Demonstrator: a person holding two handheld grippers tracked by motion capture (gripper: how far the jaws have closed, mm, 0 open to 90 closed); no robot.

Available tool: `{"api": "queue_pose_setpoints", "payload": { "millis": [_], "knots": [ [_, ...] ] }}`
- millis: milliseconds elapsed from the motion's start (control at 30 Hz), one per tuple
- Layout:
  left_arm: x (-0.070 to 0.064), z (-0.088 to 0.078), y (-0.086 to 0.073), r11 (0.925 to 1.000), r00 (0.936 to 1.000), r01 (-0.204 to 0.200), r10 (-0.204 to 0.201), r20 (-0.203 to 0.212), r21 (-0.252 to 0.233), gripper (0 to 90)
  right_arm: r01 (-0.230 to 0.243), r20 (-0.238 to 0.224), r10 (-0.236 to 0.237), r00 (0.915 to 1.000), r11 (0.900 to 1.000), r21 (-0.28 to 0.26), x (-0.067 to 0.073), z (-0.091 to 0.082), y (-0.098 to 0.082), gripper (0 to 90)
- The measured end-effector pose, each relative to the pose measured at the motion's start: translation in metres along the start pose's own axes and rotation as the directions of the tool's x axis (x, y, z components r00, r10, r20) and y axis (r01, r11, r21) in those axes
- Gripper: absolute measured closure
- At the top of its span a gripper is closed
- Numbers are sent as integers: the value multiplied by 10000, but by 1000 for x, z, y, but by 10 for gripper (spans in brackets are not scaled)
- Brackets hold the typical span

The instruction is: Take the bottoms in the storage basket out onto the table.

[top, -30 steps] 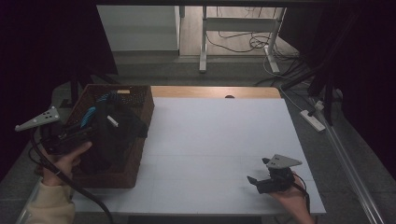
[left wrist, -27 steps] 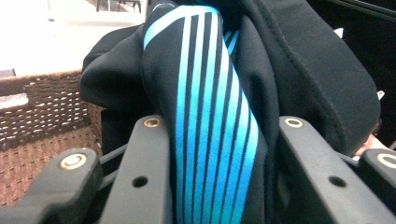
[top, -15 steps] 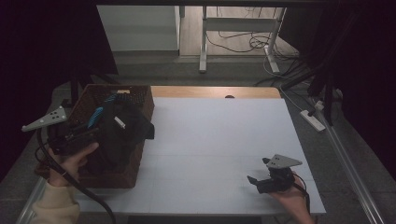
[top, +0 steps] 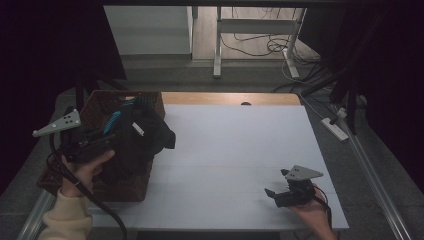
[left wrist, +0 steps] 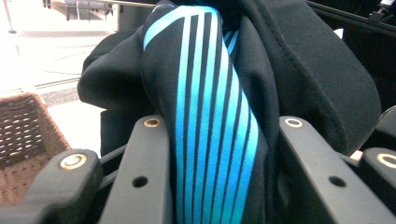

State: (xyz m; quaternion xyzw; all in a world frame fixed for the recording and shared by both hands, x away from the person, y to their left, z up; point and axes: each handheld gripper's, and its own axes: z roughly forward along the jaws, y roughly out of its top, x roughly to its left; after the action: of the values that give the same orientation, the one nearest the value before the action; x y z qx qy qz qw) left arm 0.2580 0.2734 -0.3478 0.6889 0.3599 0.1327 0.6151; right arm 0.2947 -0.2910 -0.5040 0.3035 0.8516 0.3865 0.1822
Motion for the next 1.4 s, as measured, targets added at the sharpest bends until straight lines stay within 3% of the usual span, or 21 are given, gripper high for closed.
{"api": "queue_pose_setpoints", "payload": {
  "millis": [300, 767, 1400],
  "knots": [
    [-11, 10, 10, 9996, 9991, -225, 231, 353, -167, 693, 25, 2, -25, 10000, 10000, 38, 0, 0, 0, 78],
    [-28, 38, 12, 9992, 9946, -372, 358, 970, 128, 692, 26, -2, -26, 10000, 10000, 89, 0, 1, 0, 78],
    [-39, 59, 9, 9985, 9910, -427, 378, 1286, 355, 692, 23, -22, -23, 10000, 9999, 123, 0, 1, 0, 78]
  ]
}}
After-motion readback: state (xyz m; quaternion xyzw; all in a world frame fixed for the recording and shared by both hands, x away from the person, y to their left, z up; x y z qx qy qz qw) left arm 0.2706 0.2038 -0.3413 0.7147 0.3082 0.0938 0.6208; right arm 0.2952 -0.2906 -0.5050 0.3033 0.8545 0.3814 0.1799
